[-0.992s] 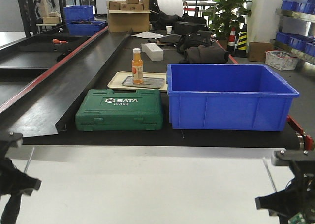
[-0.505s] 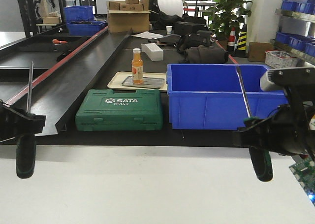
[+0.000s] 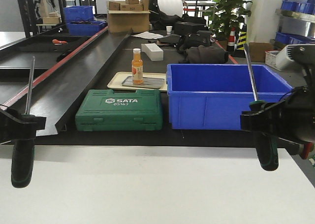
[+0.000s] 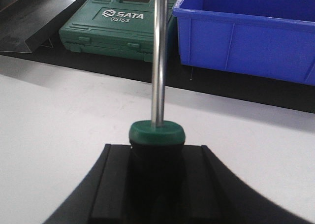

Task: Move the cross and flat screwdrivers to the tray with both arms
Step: 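Lift both screwdrivers upright off the table with both grippers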

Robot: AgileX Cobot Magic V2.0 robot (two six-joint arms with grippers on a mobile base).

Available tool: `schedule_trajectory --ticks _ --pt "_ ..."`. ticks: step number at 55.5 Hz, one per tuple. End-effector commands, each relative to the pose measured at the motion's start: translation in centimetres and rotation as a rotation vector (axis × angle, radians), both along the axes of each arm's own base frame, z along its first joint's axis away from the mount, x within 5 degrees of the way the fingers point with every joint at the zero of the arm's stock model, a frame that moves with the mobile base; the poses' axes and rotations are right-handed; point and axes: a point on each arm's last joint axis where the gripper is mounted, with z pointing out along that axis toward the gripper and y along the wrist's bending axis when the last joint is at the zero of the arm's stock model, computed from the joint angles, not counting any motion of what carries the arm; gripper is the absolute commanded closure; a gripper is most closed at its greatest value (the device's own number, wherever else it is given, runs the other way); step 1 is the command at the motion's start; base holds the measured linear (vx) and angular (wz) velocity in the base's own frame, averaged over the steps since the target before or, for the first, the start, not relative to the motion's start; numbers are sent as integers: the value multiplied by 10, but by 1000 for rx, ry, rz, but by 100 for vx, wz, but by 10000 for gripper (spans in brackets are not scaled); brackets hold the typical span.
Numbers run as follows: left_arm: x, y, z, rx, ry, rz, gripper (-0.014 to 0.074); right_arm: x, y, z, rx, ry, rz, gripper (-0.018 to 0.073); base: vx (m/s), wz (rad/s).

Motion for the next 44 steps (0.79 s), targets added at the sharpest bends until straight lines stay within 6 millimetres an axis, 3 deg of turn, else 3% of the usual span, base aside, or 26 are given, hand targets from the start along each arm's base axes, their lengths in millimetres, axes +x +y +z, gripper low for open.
schedule_trajectory --ticks 1,44 --pt "-5 1 25 -54 -136 26 595 -6 -3 26 32 -138 -6 567 0 0" --pt "-5 1 25 -57 -135 28 595 -7 -3 23 23 -100 -5 567 0 0"
